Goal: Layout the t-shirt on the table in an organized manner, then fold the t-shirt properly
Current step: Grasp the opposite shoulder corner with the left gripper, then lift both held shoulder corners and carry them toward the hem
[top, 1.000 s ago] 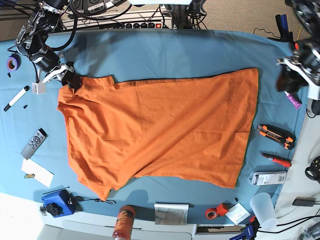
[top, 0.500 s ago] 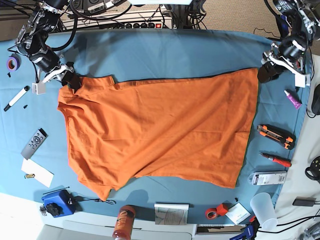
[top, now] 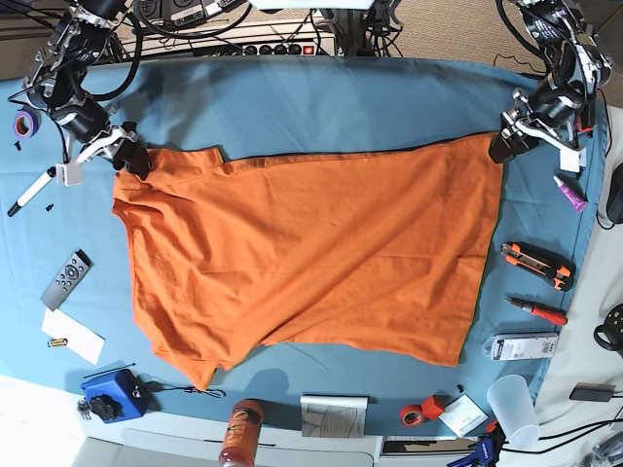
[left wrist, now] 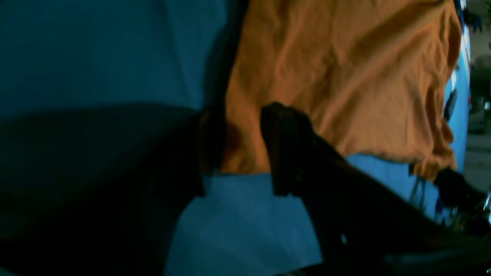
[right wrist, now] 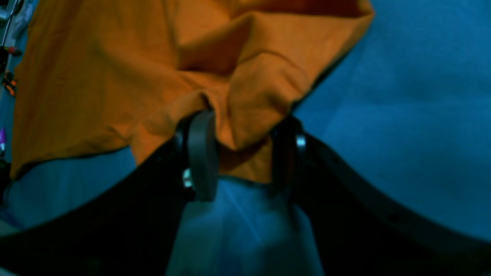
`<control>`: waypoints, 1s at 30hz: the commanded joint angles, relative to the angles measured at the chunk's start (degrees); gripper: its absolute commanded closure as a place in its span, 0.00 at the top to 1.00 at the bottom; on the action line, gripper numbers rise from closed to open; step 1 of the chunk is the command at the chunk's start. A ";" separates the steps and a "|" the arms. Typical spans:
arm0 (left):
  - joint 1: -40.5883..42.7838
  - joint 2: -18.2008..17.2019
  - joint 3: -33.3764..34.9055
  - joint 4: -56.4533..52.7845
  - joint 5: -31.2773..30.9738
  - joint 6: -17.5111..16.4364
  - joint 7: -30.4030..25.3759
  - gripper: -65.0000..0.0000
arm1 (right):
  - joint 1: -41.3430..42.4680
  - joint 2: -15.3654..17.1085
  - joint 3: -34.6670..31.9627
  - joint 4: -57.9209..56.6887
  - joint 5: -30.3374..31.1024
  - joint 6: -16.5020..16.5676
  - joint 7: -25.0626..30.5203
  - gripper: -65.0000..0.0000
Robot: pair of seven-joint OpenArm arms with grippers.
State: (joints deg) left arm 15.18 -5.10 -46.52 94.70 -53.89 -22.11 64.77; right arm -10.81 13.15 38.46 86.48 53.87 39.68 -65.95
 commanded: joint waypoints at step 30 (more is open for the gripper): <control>1.18 -0.70 10.82 0.74 6.29 4.13 4.74 0.00 | 0.61 0.98 2.91 0.87 10.03 0.32 -8.85 0.00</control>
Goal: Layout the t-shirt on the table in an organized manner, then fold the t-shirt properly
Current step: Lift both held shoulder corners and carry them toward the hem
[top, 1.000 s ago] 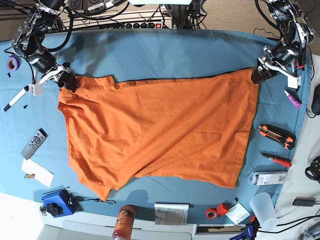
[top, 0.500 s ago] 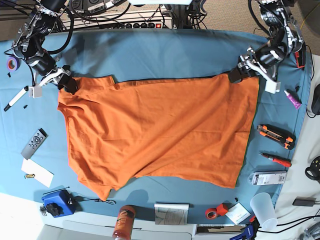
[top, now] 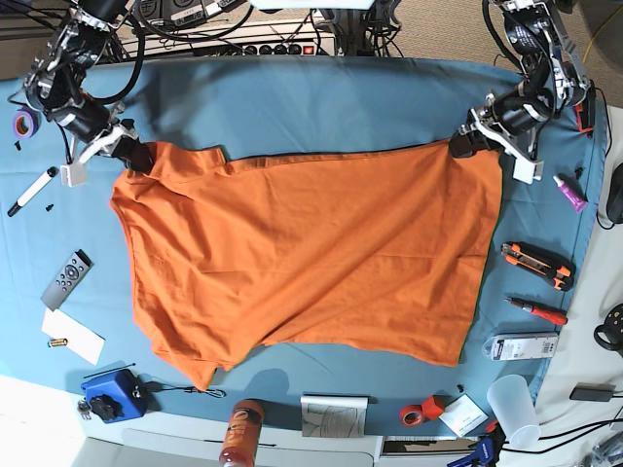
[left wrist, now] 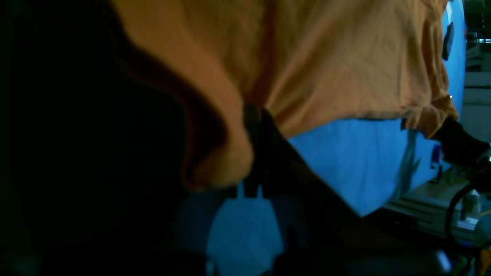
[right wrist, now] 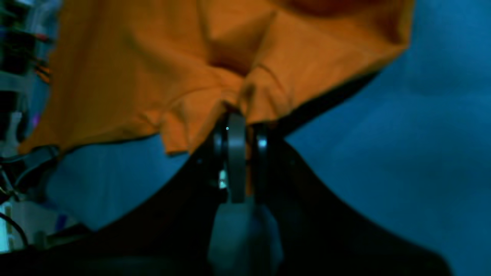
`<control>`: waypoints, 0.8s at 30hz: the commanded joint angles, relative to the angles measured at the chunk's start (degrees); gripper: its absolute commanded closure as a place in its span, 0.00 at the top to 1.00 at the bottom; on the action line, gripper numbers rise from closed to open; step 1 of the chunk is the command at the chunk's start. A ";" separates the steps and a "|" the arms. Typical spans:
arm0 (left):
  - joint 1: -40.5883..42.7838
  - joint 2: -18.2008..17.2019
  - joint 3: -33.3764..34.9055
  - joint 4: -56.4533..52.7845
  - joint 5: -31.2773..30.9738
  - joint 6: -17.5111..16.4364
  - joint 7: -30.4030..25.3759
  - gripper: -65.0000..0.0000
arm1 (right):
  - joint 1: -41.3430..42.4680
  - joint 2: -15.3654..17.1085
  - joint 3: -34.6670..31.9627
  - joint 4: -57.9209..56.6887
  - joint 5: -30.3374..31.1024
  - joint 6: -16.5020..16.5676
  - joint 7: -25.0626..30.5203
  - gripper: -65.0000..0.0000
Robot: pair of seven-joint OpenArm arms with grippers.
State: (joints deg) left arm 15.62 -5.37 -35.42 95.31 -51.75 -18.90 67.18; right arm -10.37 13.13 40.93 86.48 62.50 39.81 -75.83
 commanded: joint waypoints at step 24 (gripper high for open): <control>12.33 -6.25 -5.75 5.27 -5.16 -3.69 5.03 0.00 | -12.39 0.04 12.02 12.52 14.58 0.19 -4.17 0.00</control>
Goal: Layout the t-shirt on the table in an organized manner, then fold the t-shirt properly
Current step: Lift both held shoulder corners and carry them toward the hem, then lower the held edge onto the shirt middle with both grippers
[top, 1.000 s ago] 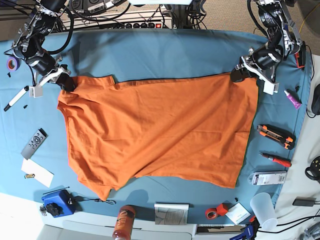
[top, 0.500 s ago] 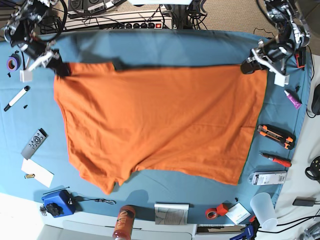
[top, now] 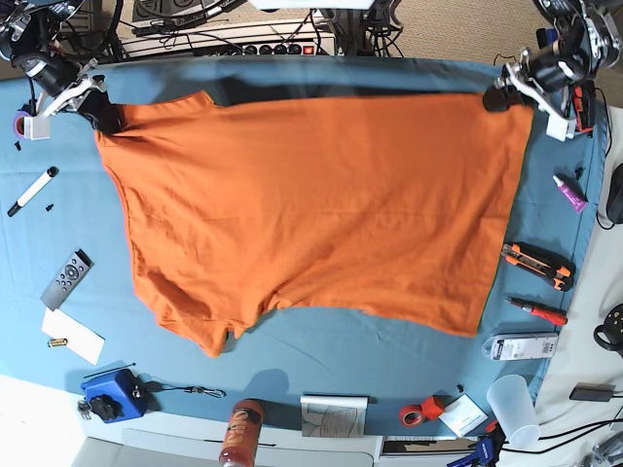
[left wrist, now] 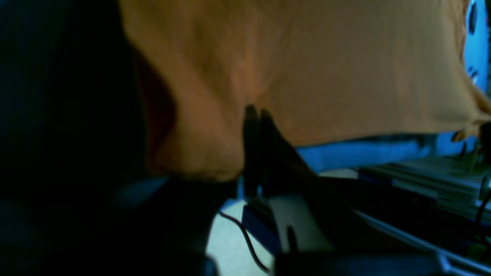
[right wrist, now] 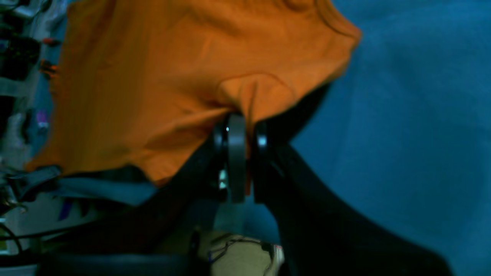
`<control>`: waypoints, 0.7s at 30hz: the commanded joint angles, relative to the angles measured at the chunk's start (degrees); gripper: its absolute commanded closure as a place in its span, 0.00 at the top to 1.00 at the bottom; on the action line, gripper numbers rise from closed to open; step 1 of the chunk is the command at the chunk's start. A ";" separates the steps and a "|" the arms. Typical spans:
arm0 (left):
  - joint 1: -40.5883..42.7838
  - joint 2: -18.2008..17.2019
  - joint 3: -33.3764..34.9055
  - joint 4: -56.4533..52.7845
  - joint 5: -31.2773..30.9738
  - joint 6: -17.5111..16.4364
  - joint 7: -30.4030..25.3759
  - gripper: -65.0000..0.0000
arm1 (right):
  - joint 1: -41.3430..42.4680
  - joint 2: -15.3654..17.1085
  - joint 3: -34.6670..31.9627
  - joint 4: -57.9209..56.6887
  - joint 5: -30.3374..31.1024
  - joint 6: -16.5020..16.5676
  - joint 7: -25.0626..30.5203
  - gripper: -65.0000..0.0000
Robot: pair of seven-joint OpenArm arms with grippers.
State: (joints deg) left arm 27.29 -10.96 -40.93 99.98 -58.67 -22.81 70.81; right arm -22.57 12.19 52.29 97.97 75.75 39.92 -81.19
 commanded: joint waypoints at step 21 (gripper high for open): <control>-2.75 -0.48 -0.07 17.77 6.88 -5.55 -5.57 0.00 | 7.52 0.98 -2.40 0.92 -6.84 0.08 6.43 0.00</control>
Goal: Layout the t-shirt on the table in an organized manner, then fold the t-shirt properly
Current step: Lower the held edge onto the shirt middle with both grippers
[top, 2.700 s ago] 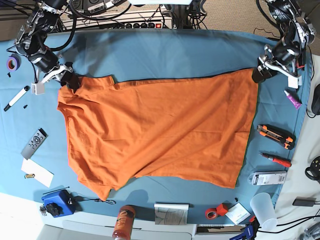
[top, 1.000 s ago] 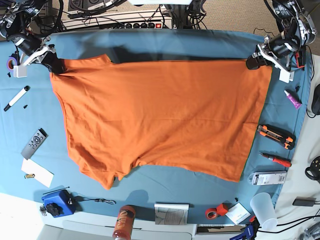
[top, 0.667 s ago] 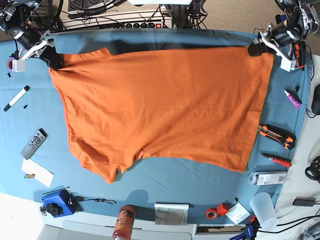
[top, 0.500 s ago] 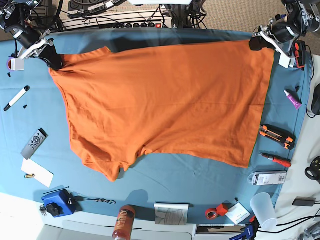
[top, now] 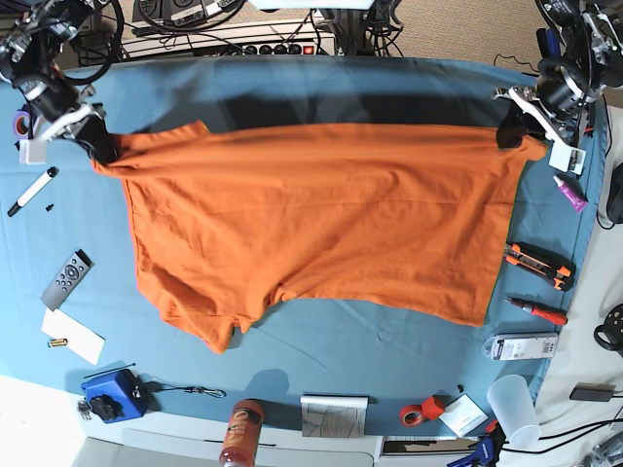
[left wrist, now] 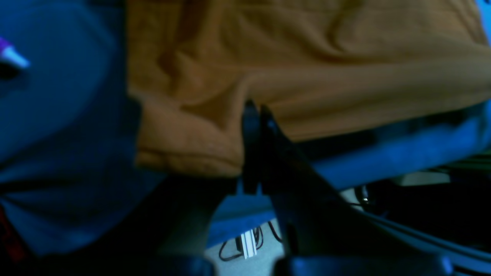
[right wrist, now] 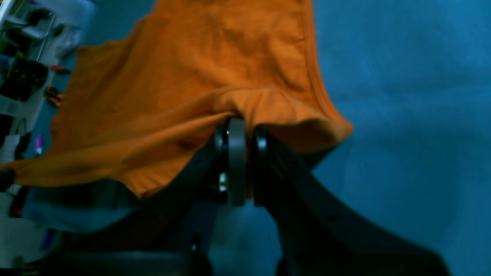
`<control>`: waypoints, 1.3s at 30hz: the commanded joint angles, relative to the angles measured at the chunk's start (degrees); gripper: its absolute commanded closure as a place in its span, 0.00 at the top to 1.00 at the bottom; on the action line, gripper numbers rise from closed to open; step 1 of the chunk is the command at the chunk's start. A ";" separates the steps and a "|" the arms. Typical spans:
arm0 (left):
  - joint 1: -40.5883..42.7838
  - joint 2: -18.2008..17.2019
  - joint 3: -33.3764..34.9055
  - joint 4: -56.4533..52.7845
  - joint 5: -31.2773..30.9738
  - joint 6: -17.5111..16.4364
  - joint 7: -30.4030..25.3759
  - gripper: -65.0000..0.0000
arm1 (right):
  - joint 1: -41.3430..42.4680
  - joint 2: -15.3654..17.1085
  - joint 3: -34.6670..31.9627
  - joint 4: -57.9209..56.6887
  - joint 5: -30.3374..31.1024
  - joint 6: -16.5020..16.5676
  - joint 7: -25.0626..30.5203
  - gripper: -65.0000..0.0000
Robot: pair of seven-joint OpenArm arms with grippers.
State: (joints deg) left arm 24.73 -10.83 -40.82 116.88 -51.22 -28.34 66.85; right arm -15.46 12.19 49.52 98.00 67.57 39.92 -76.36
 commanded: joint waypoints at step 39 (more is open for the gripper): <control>-23.12 -0.61 20.06 -16.76 32.59 10.34 -22.36 0.00 | 19.41 0.81 -11.74 -16.37 -28.72 0.08 24.44 0.00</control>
State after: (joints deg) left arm 2.37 -10.83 -20.53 99.18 -18.63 -18.41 45.95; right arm 2.85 12.03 37.54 80.55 37.82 40.12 -53.89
